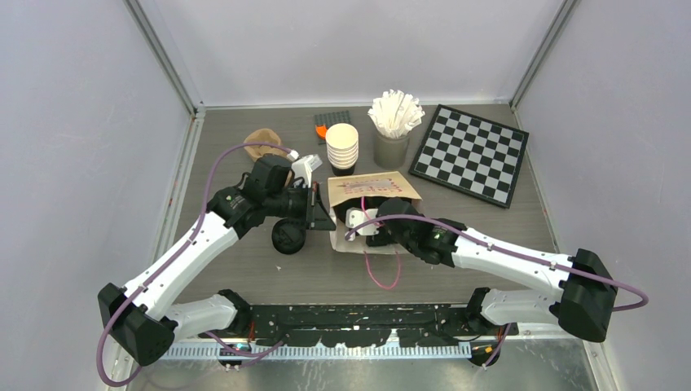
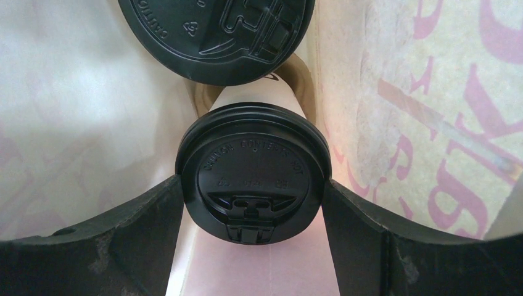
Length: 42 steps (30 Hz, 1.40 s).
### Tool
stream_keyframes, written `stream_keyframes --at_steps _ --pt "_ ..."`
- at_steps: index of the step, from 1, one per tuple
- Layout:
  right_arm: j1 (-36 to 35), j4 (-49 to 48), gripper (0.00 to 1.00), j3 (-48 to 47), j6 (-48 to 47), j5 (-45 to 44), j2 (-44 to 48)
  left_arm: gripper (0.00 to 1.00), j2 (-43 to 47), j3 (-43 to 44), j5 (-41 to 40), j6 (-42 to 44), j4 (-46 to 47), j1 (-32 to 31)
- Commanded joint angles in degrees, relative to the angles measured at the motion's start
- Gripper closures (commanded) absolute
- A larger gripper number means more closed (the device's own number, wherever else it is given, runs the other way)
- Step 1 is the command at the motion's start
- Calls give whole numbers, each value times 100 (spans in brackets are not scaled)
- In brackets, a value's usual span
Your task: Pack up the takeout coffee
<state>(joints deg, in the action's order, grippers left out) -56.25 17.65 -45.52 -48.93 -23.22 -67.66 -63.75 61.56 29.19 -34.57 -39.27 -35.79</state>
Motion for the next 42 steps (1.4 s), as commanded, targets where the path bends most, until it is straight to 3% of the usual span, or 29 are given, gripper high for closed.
stream_keyframes --at_steps 1,42 --pt "70 -307 34 39 76 -67 -24 100 123 -13 216 -85 236 -22" --pt "334 -435 34 14 76 246 -453 100 -94 17 363 -106 346 -29"
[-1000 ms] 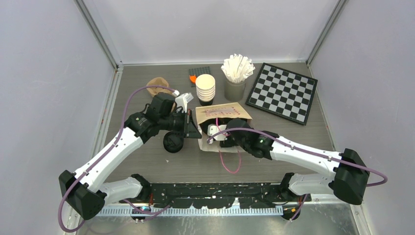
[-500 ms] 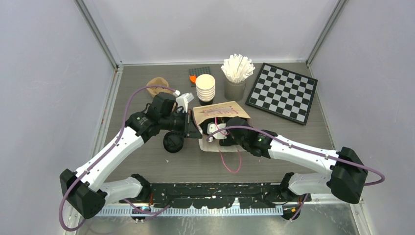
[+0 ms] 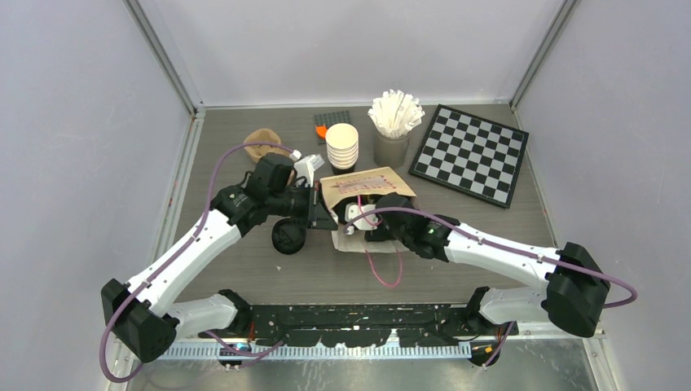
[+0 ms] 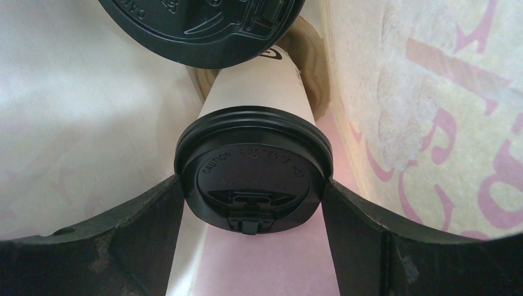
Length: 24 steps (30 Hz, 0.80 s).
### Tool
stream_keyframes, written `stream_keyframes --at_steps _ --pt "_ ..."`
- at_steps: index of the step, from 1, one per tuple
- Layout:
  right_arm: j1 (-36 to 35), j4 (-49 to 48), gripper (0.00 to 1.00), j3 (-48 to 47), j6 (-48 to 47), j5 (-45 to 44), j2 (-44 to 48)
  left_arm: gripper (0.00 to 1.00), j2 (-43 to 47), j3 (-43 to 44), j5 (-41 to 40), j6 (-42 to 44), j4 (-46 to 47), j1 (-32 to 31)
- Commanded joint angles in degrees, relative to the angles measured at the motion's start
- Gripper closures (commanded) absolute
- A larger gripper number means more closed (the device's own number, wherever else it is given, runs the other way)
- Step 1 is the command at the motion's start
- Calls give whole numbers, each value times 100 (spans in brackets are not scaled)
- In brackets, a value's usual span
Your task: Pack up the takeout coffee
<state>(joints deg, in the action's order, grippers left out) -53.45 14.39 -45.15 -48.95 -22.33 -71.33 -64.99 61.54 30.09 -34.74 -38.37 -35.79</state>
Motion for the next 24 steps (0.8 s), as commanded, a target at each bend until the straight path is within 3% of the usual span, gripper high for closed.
stream_keyframes --at_steps 1,18,24 --pt "54 -105 34 -22 72 163 -95 100 19 15 277 -88 266 -26" --pt "174 -133 34 -110 73 244 -252 100 8 1 304 -112 313 -21" --pt "169 104 23 -238 86 274 -47 100 0 0 300 -126 343 -18"
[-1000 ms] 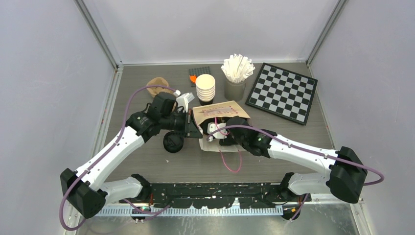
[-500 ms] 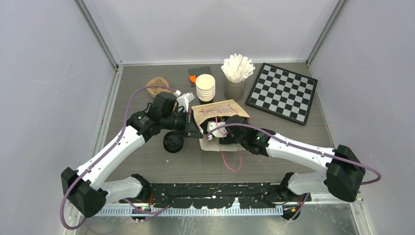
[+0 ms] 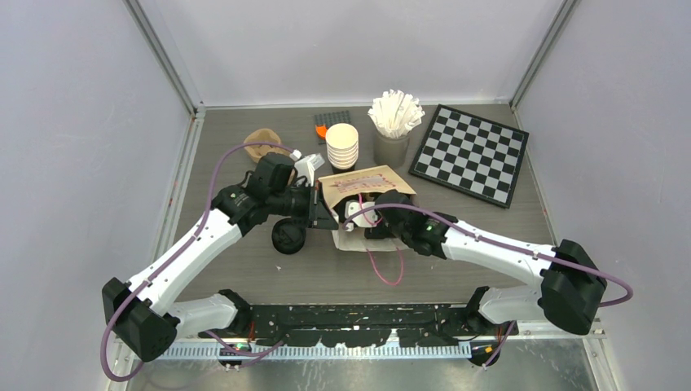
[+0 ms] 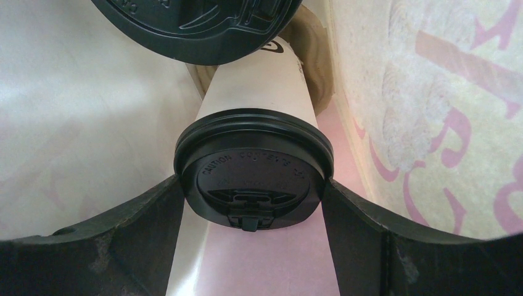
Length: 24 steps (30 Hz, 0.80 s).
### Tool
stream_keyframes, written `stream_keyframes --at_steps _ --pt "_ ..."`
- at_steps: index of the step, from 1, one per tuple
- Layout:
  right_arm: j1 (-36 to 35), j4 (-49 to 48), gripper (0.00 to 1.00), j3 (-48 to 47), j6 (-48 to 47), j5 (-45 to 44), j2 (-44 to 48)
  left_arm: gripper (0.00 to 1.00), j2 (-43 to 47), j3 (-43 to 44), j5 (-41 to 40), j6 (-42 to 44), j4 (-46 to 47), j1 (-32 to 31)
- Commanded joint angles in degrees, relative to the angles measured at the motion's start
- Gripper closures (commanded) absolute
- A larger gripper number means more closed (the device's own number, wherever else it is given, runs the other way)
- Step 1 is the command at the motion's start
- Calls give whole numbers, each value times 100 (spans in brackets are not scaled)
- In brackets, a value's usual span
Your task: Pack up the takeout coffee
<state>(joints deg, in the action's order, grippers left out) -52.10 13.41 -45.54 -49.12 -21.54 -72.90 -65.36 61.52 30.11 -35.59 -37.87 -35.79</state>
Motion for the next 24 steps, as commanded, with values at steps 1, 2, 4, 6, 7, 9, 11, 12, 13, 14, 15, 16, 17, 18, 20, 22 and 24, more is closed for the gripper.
stream_keyframes --at_steps 1,2,4,6,7,9,11,12,13,14,15,16,17,18,20,22,24 --pt "35 254 21 -210 93 227 154 100 29 13 306 -44 292 -20" --pt "33 286 20 -220 77 238 188 100 26 18 301 -43 297 -20" --pt "33 396 17 -270 36 213 210 100 41 -4 296 -37 304 -16" --pt "37 482 15 -353 58 243 214 100 41 -15 296 -38 315 -24" --pt "34 526 13 -384 68 291 223 100 41 -12 300 -36 314 -16" --pt "33 705 12 -485 81 388 204 100 41 -15 292 -35 308 -23" --pt "33 908 11 -611 167 480 168 100 45 -8 294 -36 309 -20" --pt "31 987 11 -662 205 513 169 100 49 -7 293 -35 312 -21" --pt "33 1039 11 -693 244 523 175 100 57 -6 294 -38 315 -16" --pt "34 1092 10 -719 272 523 188 100 63 -19 287 -42 311 -22" --pt "35 1143 10 -755 298 515 202 100 66 -27 280 -41 314 -22" --pt "33 1200 10 -777 333 519 223 100 75 -35 282 -44 322 -21" --pt "32 1245 9 -795 348 522 246 100 76 -37 284 -44 324 -23" --pt "31 1303 9 -809 358 538 276 100 71 -35 285 -44 324 -18" --pt "33 1415 9 -839 410 533 334 100 75 -37 281 -49 332 -24" --pt "25 1513 9 -864 452 526 369 100 68 -37 282 -46 341 -22" --pt "30 1592 9 -889 500 535 410 100 59 -31 285 -46 340 -22"
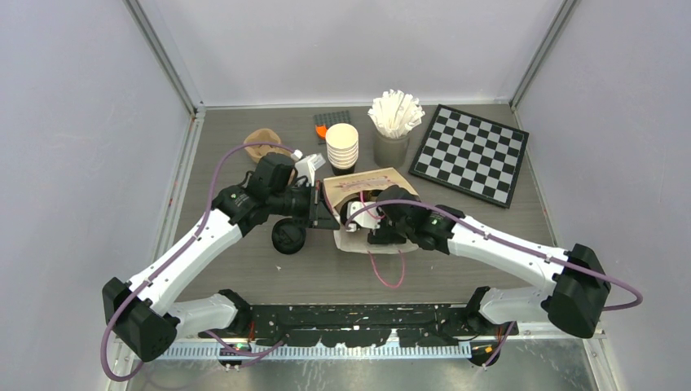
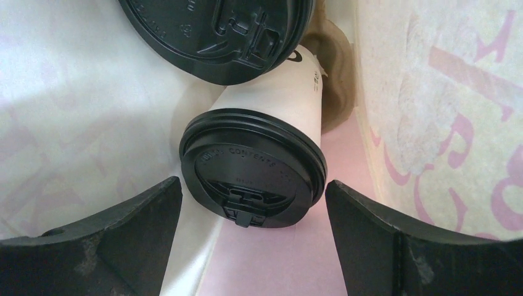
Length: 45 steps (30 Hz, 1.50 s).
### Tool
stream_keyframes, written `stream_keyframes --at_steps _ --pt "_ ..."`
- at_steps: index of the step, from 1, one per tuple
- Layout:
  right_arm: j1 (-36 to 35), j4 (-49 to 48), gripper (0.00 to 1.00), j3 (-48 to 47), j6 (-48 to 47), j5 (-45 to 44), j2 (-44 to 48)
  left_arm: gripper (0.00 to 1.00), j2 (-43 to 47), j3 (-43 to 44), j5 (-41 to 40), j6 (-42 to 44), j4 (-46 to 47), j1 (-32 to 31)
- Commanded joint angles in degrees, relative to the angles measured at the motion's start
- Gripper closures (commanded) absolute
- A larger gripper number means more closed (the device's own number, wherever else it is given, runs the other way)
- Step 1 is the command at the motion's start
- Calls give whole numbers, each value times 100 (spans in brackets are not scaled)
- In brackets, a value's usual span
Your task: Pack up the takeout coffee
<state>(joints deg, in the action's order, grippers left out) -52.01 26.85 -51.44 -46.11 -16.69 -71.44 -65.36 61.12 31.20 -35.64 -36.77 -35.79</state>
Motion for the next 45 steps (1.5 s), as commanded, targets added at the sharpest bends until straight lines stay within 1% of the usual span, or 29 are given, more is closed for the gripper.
stream_keyframes --at_steps 1,12,15,24,30,34,38,40,45 --pt "17 278 10 -304 229 51 274 100 57 1 179 -40 229 -16" --pt "24 679 9 -636 610 79 341 100 66 -35 189 -134 295 -20" --pt "23 914 7 -724 734 165 345 100 43 -27 215 -145 323 -19" --pt "22 1402 9 -966 1024 529 335 100 15 -5 264 -178 334 -23" --pt "30 1463 10 -1065 1171 577 344 100 -5 -24 265 -194 360 -20" --pt "26 1574 8 -1190 1266 579 343 100 -49 -18 324 -205 410 -17" --pt "25 1708 8 -1332 1481 747 347 100 -92 44 355 -207 406 -20" --pt "25 1753 10 -1395 1638 845 333 100 -82 41 354 -202 399 -23" --pt "29 1586 20 -1445 1955 1047 308 100 -50 21 328 -225 380 -18"
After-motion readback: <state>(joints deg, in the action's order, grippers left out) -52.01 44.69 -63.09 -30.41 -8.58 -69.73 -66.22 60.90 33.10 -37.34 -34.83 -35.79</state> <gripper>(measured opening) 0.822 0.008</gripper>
